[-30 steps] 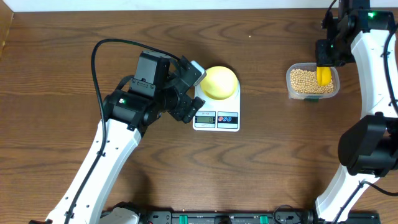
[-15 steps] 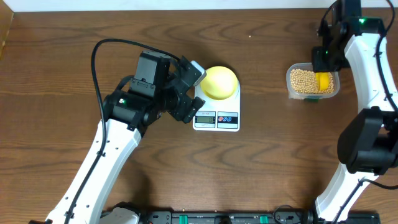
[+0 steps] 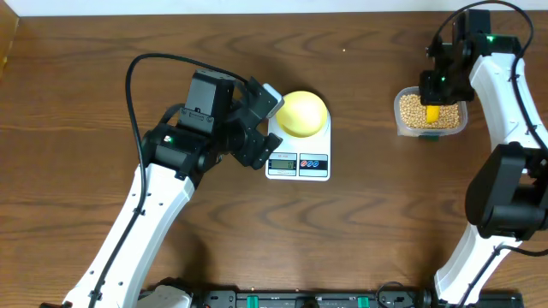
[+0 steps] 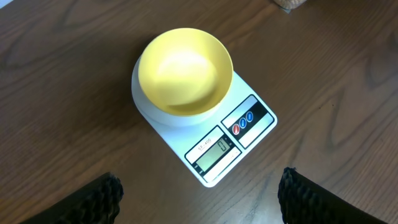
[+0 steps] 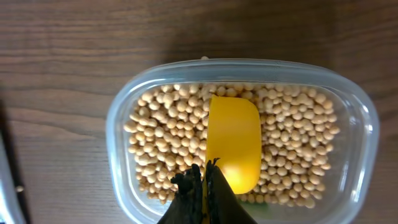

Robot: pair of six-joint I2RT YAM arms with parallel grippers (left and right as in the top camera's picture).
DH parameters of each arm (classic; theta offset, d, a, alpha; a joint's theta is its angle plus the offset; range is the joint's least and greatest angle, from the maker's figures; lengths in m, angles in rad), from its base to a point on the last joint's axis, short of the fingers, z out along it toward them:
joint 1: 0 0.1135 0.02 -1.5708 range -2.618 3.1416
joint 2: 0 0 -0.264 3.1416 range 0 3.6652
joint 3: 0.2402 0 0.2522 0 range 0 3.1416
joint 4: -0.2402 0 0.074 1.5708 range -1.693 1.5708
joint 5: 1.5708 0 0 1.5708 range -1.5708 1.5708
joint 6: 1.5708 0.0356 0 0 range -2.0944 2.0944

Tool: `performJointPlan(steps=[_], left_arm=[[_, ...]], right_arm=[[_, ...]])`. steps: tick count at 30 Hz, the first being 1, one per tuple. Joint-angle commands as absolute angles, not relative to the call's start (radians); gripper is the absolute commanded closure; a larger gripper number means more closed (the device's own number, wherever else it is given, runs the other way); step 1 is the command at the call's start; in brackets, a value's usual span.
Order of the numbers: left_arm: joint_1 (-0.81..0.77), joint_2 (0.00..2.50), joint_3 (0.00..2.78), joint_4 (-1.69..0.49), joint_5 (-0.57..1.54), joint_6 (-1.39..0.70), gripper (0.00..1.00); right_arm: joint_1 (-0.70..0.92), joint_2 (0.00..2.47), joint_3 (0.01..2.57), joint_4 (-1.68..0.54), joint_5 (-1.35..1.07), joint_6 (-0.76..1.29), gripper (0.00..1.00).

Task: Scoop item into bowl and weigh 50g on scale
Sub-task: 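Drag the scoop through the soybeans and tilt it up to fill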

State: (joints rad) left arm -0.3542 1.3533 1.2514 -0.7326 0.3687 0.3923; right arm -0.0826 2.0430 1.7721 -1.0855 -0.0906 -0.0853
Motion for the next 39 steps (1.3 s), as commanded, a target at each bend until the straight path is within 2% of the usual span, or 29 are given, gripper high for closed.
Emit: performJointPlan(steps=[1,14,39], left_arm=[[-0.349,1.352,1.245,-0.732,0.381,0.384,0.18],[-0.349,1.352,1.245,-0.732,0.381,0.384,0.18],[-0.349,1.352,1.245,-0.732,0.381,0.384,0.18]], right_arm=[[-0.102,2.054,1.763,-1.082,-0.195,-0.101,0.99],[-0.216,2.054,1.621,-1.003,-0.455,-0.137,0.99],[-0.422,2.054,1.562,-0.986,-0.81,-0.289,0.99]])
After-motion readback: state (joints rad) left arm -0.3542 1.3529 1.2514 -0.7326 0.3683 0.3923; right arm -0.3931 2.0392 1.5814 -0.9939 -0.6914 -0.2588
